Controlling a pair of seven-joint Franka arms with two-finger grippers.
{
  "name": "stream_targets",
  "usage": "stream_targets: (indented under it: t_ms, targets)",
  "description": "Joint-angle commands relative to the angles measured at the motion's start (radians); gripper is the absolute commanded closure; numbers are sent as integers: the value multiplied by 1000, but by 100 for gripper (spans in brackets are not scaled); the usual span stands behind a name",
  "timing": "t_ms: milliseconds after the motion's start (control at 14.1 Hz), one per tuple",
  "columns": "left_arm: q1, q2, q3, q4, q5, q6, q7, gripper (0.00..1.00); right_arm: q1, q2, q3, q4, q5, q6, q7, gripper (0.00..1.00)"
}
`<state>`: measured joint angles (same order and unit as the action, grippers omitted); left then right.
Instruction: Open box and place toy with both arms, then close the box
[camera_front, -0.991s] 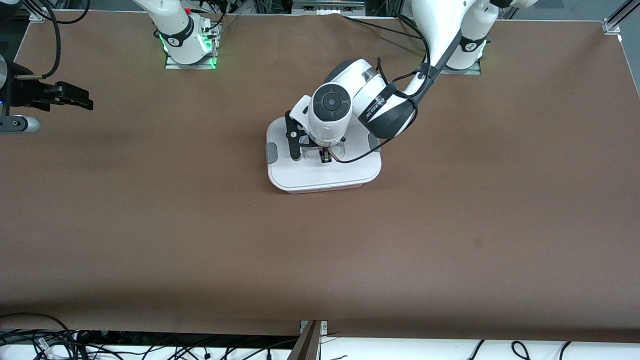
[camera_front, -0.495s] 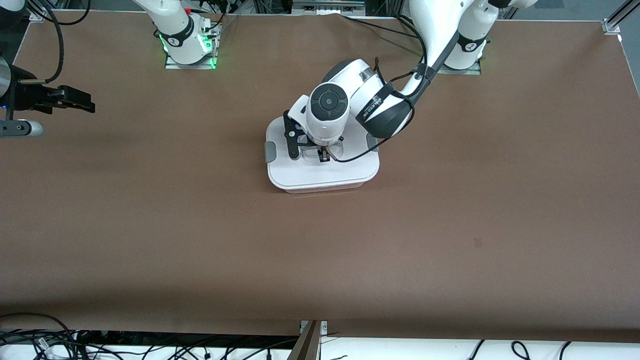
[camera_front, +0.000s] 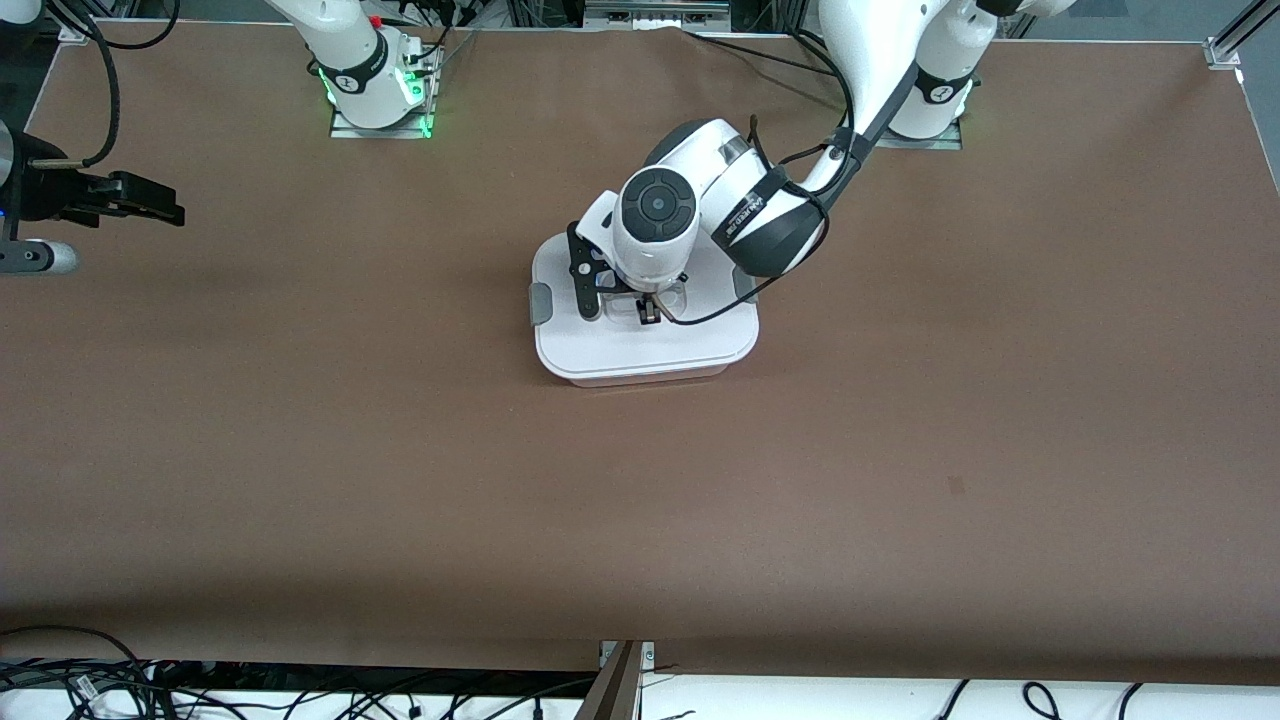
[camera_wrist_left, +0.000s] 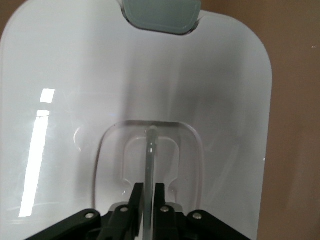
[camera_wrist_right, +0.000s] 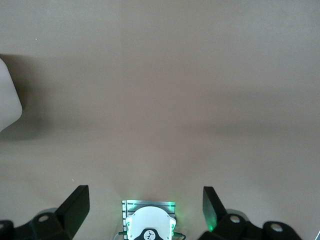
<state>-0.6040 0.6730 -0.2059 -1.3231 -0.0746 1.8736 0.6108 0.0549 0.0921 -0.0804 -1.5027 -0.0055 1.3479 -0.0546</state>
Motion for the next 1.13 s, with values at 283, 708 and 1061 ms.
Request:
stream_targets:
  t_ms: [283,708,1061]
  targets:
    - [33,-229,13,-24,27,-269,-211,0,-4,8,2,13,-7,-1,-5,0]
    - [228,-409,26,-19,204,-429,-322,0,-4,11,1,13,-5,2,-5,0]
    - [389,-477,63,-8,208,-475,-382,0,-4,14,1,15,-5,2,-5,0]
